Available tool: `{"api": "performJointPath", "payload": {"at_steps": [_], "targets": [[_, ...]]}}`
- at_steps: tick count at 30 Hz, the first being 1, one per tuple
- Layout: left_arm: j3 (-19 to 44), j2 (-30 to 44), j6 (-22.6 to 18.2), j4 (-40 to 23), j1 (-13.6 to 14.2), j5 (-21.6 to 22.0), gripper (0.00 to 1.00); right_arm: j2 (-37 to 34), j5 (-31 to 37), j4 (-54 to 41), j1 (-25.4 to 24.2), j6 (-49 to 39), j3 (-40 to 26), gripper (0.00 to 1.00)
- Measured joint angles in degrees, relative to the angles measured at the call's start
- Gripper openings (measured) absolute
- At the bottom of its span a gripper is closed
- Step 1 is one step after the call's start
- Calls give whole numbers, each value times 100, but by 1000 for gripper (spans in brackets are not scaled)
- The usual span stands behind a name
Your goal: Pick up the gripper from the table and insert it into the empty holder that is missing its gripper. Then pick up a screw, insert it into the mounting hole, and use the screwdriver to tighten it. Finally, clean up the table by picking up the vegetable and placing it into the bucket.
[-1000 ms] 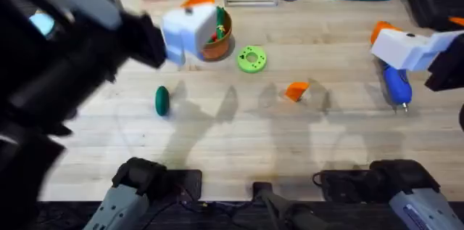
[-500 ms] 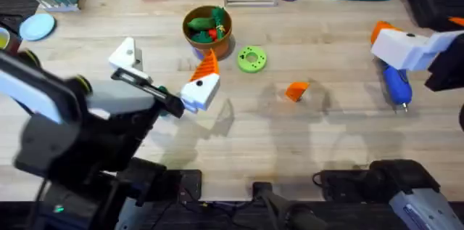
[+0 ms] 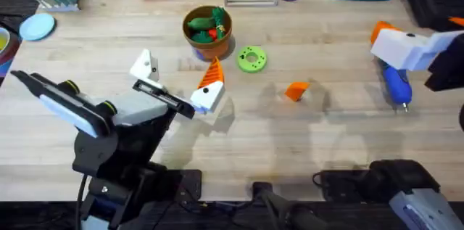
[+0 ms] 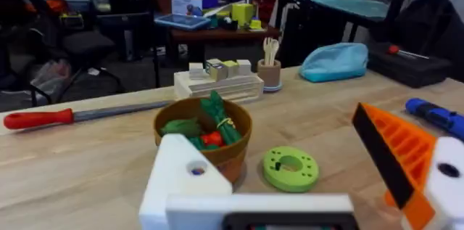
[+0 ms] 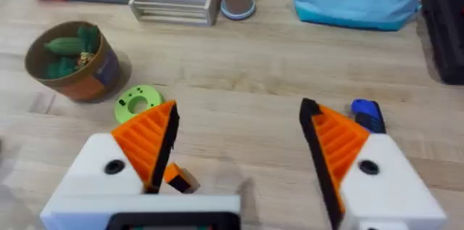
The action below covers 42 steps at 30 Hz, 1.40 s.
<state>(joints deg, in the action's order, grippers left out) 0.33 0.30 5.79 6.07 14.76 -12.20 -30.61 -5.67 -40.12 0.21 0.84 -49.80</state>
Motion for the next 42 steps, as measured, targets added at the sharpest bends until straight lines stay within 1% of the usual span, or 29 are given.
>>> {"api": "performJointPath", "payload": {"at_steps": [3, 5, 6, 37, 39, 42], "targets": [[1, 0, 32, -265, 0, -13, 993, 0, 0, -2, 0, 0, 0, 991], [1, 0, 48, -815, 0, -23, 993, 0, 0, 0, 0, 0, 0, 991], [-1, 3, 63, -975, 0, -23, 993, 0, 1, -1, 0, 0, 0, 991], [-1, 22, 69, -968, 0, -25, 993, 0, 0, 0, 0, 0, 0, 991], [-1, 22, 69, -968, 0, -67, 993, 0, 0, -2, 0, 0, 0, 991], [-1, 22, 69, -949, 0, -326, 993, 0, 1, -1, 0, 0, 0, 991]]}}
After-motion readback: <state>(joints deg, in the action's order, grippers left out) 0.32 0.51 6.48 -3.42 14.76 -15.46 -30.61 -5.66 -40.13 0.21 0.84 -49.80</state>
